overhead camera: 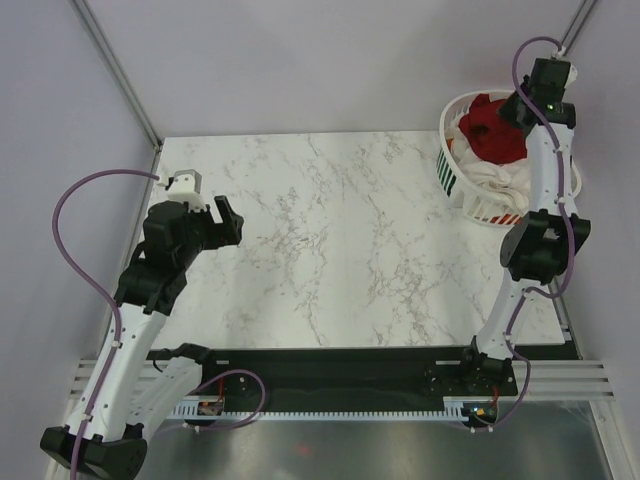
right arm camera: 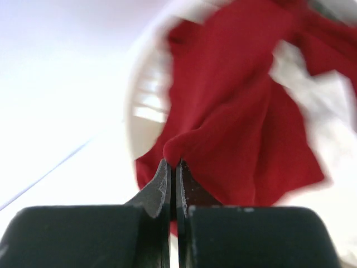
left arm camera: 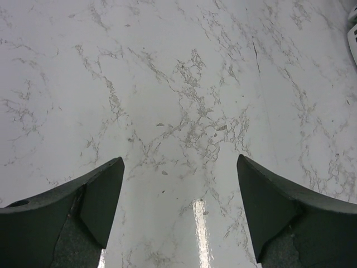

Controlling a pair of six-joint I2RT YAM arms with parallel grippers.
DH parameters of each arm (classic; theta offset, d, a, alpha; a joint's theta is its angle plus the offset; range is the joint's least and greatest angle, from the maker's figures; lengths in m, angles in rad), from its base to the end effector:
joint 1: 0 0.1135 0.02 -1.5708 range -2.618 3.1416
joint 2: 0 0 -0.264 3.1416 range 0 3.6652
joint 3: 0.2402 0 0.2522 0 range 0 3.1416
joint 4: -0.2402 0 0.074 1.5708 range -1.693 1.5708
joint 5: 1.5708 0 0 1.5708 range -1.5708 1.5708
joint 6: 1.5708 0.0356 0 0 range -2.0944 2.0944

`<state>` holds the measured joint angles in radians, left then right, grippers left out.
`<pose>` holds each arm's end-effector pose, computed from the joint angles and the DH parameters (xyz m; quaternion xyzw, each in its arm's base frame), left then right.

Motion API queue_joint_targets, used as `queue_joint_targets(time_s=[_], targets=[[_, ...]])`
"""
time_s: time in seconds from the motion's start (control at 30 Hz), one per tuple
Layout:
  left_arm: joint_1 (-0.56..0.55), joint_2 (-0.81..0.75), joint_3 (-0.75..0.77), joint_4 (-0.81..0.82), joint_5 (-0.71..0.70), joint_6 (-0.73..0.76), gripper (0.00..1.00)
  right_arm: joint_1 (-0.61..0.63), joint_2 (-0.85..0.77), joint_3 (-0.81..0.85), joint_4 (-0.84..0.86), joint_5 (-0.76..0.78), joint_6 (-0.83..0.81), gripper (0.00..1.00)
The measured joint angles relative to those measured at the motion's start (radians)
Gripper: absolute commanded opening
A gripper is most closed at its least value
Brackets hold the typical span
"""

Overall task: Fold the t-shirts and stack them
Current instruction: Grab the tshirt from the pile, then move the tshirt to the center of the board

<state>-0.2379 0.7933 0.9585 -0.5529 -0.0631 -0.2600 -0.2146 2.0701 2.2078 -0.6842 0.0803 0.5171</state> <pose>0.1638 -0.0374 0.3597 -0.0268 0.8294 -0.1120 0.5466 0.4629 -0.1038 0.3814 0.3300 0.8063 0.0392 0.4893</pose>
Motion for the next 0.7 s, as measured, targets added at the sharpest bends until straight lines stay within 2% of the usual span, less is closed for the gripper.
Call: queue_joint_targets(time_s=[0.1,0.17,0.27,0.3,0.33,0.37,0.4,0.47,0.57,0.7], targets=[[0.000,0.000,0.000,0.000,-0.009,0.000,0.89,0.075,0.004,0.154,-0.008,-0.081,-0.057,0.00],[0.000,0.000,0.000,0.000,-0.014,0.000,0.88,0.178,-0.033,0.216,0.039,-0.144,-0.111,0.00],[0.000,-0.001,0.000,0.000,-0.022,0.000,0.88,0.369,-0.184,0.116,0.154,-0.246,-0.167,0.10],[0.000,-0.002,0.000,0.000,-0.026,0.000,0.88,0.444,-0.271,0.024,0.221,-0.273,-0.174,0.15],[0.000,-0.002,0.000,0.000,-0.032,0.000,0.88,0.504,-0.361,-0.058,0.262,-0.299,-0.175,0.32],[0.000,-0.002,0.000,0.000,-0.035,0.000,0.88,0.540,-0.447,-0.126,0.293,-0.314,-0.171,0.60],[0.000,-0.002,0.000,0.000,-0.038,0.000,0.88,0.550,-0.531,-0.184,0.333,-0.311,-0.170,0.98],[0.000,-0.005,0.000,0.000,-0.041,0.000,0.88,0.518,-0.671,-0.270,0.395,-0.253,-0.180,0.98],[0.000,-0.020,-0.005,0.000,-0.048,0.000,0.89,0.468,-0.848,-0.417,0.453,-0.038,-0.174,0.98],[0.000,-0.037,-0.010,0.000,-0.065,0.000,0.89,0.472,-0.887,-0.565,0.409,0.193,-0.134,0.97]])
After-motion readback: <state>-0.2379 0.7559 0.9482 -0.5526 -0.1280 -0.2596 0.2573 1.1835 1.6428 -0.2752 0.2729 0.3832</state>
